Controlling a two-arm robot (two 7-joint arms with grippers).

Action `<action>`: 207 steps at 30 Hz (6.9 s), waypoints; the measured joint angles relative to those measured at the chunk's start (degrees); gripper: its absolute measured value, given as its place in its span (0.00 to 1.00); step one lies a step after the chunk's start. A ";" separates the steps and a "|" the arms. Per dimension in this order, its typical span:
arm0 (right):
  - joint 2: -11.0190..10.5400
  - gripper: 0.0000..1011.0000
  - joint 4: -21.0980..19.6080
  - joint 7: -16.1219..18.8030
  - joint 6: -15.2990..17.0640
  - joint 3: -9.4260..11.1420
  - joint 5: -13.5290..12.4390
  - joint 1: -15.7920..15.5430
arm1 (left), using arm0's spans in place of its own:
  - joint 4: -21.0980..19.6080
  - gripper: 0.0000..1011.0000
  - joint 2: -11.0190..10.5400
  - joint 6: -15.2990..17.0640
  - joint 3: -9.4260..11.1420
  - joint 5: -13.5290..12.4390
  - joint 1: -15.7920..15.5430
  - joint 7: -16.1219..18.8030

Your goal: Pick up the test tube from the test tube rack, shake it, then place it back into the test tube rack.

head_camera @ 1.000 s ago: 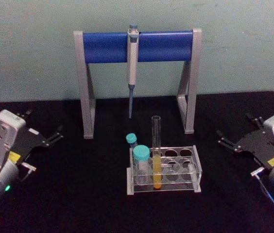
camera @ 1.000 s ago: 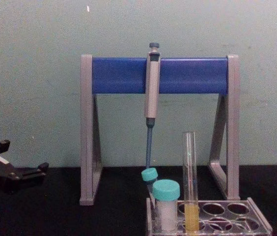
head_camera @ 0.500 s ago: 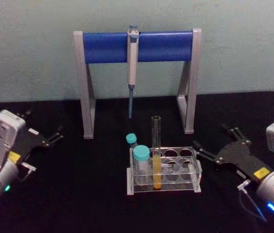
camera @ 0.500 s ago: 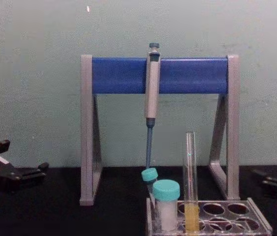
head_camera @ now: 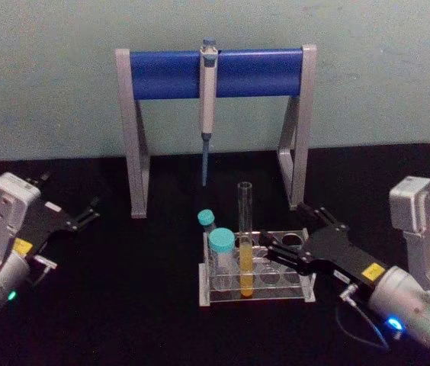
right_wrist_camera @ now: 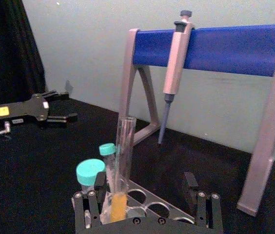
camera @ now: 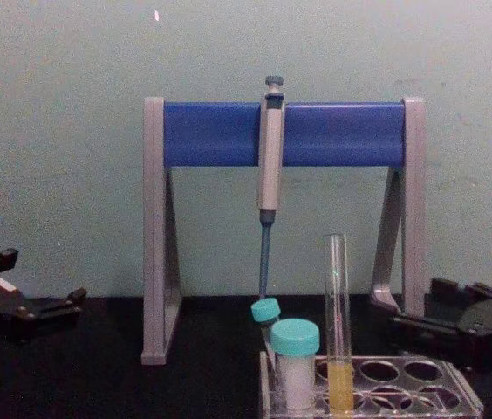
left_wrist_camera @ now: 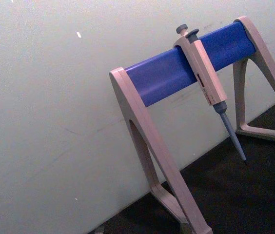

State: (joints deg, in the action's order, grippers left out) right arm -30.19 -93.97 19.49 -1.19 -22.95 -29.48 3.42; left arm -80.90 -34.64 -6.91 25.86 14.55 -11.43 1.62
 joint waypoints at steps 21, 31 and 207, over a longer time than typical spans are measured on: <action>5.89 0.99 7.72 5.76 3.38 -1.77 1.97 7.96 | 0.00 0.99 0.00 0.00 0.00 0.00 0.00 0.00; 6.86 0.99 9.79 7.22 4.23 -2.39 2.09 9.88 | 0.00 0.99 0.00 0.00 0.00 0.00 0.00 0.00; 6.85 0.23 3.48 8.90 -0.54 0.83 3.44 10.46 | 0.00 0.99 0.00 0.00 0.00 0.00 0.00 0.00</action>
State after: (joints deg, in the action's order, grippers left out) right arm -23.34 -90.49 28.39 -1.73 -22.13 -26.04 13.88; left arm -80.90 -34.65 -6.91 25.86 14.55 -11.43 1.62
